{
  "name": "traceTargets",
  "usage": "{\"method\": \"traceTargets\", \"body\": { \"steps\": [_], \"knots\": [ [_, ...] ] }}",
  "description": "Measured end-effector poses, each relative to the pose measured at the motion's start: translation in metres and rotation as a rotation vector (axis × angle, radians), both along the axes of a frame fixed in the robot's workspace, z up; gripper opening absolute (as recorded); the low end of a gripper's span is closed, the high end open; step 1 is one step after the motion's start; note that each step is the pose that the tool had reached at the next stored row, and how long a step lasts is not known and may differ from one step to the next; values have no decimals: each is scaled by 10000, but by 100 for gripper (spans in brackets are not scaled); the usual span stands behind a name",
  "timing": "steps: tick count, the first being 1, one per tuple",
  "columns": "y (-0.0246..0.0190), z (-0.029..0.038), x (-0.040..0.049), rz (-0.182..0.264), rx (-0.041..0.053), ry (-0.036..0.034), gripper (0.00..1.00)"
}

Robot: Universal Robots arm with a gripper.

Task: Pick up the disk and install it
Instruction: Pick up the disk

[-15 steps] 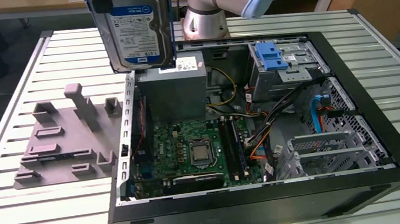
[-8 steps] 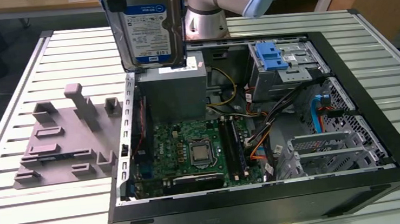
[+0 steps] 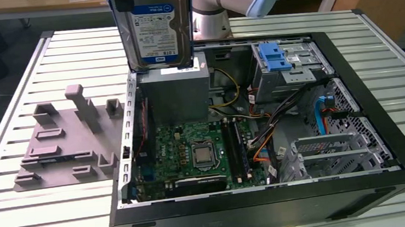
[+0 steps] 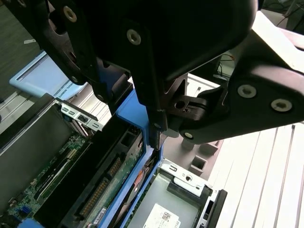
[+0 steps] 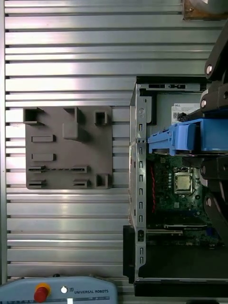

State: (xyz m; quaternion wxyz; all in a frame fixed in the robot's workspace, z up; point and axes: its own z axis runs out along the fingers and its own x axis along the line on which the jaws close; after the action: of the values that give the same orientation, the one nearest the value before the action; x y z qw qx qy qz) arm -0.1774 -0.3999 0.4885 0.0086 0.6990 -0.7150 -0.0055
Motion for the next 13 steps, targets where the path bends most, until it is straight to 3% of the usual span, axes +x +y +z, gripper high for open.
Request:
{"method": "traceTargets", "body": {
  "steps": [13],
  "knots": [
    [-17,0,2,2,-1,0,36]
  ]
}}
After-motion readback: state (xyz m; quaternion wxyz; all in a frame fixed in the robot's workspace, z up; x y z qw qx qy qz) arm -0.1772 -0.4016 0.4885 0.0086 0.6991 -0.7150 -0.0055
